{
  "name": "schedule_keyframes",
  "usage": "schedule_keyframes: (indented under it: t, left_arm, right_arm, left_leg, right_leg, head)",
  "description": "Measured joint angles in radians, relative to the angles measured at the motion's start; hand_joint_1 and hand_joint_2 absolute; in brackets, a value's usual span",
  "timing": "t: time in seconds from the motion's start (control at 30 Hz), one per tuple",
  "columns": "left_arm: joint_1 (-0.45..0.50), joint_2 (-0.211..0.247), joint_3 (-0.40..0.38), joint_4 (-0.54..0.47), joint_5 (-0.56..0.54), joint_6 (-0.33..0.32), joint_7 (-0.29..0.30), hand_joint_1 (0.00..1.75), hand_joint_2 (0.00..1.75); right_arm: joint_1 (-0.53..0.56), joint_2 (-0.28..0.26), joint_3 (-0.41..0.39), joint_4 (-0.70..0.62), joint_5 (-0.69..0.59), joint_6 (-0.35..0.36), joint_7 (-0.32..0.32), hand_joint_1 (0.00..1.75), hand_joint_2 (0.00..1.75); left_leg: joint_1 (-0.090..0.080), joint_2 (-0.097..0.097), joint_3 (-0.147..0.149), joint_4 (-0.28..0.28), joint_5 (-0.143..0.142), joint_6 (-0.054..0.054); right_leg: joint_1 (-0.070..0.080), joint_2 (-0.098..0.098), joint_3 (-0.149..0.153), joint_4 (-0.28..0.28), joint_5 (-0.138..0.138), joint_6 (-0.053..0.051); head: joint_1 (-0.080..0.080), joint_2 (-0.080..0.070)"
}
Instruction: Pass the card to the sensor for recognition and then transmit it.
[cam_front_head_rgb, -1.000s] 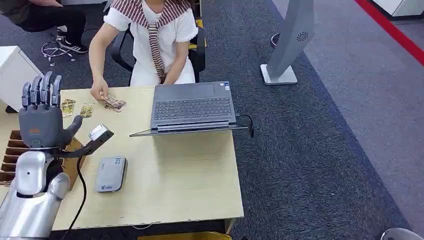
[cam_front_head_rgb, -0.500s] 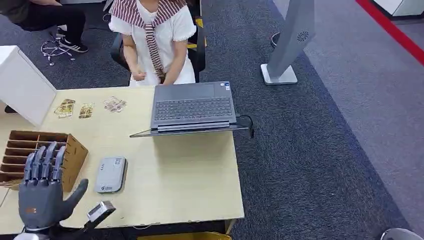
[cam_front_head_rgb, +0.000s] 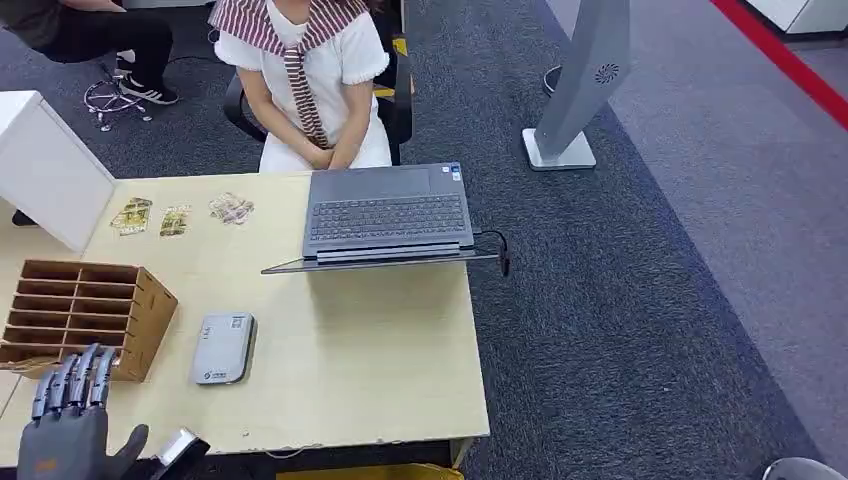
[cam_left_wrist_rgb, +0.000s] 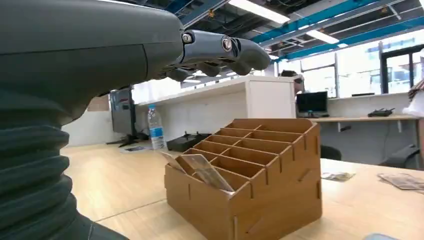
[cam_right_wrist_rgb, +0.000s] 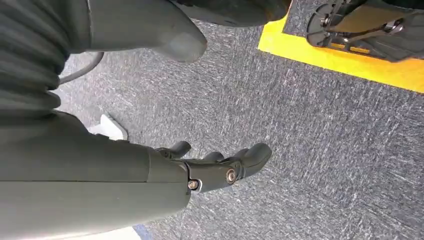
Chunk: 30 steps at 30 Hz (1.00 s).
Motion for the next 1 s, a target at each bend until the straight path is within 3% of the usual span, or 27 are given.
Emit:
schedule_keyframes:
  t: [0.33, 0.6, 1.0]
  left_arm:
    - [-0.058, -0.010, 0.071, 0.046, -0.009, -0.024, -0.001, 0.00, 1.75]
    - [-0.130, -0.009, 0.101, 0.113, -0.022, -0.077, -0.002, 0.00, 1.75]
    - [-0.187, -0.009, 0.122, 0.204, -0.023, -0.094, 0.004, 0.00, 1.75]
  right_arm:
    - [-0.001, -0.002, 0.000, 0.000, 0.029, 0.011, 0.001, 0.00, 1.75]
    - [-0.001, -0.004, 0.001, 0.000, 0.038, 0.020, 0.000, 0.00, 1.75]
    - [-0.001, -0.005, 0.003, 0.000, 0.051, 0.024, 0.002, 0.00, 1.75]
  left_leg:
    - [0.000, -0.001, 0.000, 0.000, 0.000, 0.000]
    - [0.000, -0.001, 0.000, 0.000, 0.000, 0.000]
    - [0.000, -0.001, 0.000, 0.000, 0.000, 0.000]
  right_leg:
    - [0.000, 0.000, 0.000, 0.000, 0.000, 0.000]
    - [0.000, 0.000, 0.000, 0.000, 0.000, 0.000]
    - [0.000, 0.000, 0.000, 0.000, 0.000, 0.000]
  head:
    - [0.000, 0.000]
    - [0.000, 0.000]
    - [0.000, 0.000]
